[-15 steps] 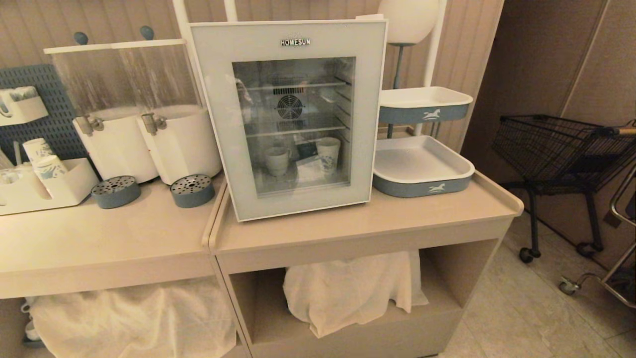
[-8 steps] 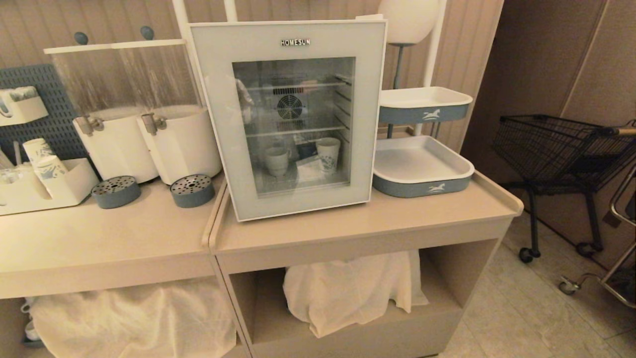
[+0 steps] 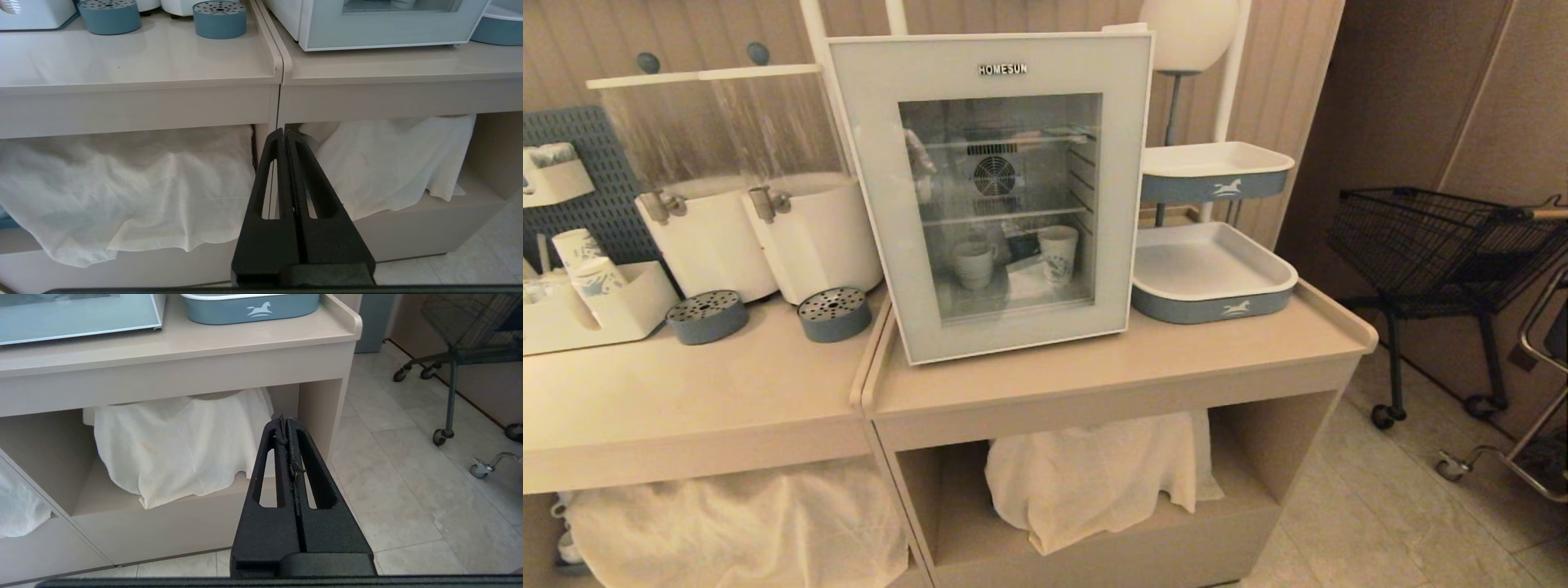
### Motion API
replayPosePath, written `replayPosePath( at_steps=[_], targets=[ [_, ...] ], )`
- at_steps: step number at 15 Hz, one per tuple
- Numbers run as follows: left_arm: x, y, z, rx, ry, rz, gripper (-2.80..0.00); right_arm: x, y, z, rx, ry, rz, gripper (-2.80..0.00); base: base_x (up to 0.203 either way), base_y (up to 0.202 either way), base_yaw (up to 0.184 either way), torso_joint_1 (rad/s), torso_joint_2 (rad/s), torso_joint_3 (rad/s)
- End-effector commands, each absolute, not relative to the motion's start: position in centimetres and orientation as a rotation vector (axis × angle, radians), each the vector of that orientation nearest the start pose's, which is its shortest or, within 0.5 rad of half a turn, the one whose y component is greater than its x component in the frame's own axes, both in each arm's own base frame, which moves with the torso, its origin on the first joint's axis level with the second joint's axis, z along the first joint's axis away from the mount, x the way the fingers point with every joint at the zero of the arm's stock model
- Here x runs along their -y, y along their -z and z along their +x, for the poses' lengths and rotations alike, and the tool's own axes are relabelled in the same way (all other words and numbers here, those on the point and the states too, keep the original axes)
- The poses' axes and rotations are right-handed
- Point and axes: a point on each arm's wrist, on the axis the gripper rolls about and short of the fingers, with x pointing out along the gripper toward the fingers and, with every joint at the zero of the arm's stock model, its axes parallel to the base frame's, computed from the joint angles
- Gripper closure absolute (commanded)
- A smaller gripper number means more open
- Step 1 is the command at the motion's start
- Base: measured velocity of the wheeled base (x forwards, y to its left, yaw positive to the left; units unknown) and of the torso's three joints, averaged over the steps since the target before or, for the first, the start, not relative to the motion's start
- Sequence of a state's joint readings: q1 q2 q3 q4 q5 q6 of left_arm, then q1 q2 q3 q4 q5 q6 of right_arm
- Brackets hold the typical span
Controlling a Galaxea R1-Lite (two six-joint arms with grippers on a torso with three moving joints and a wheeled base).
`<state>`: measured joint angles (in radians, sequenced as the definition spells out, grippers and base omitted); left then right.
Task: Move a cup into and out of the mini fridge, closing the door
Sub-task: Open the freezer door
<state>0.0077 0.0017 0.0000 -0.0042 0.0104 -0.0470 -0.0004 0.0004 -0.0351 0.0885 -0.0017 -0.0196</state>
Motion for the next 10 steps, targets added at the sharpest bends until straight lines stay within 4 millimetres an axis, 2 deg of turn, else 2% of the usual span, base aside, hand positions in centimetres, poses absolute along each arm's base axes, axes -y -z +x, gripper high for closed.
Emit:
replayPosePath(
  at_steps=[1,3,10],
  targets=[
    [-0.01,-7.60,-2.27,0.004,-0.018,-0.048,0.00,0.00,-7.62,-2.55,-0.057,0.001,-0.020,0.00,0.000,0.000,0.000,0.000,0.00,0.000],
    [-0.01,-7.60,-2.27,0.004,-0.018,-0.048,0.00,0.00,-7.62,-2.55,-0.056,0.001,-0.020,0.00,0.003,0.099,-0.014,0.001,0.00,0.000],
    [-0.01,-7.60,-2.27,0.004,-0.018,-0.049,0.00,0.01,-7.60,-2.55,-0.054,0.006,-0.018,0.00,0.000,0.189,0.011,0.002,0.00,0.002]
  ],
)
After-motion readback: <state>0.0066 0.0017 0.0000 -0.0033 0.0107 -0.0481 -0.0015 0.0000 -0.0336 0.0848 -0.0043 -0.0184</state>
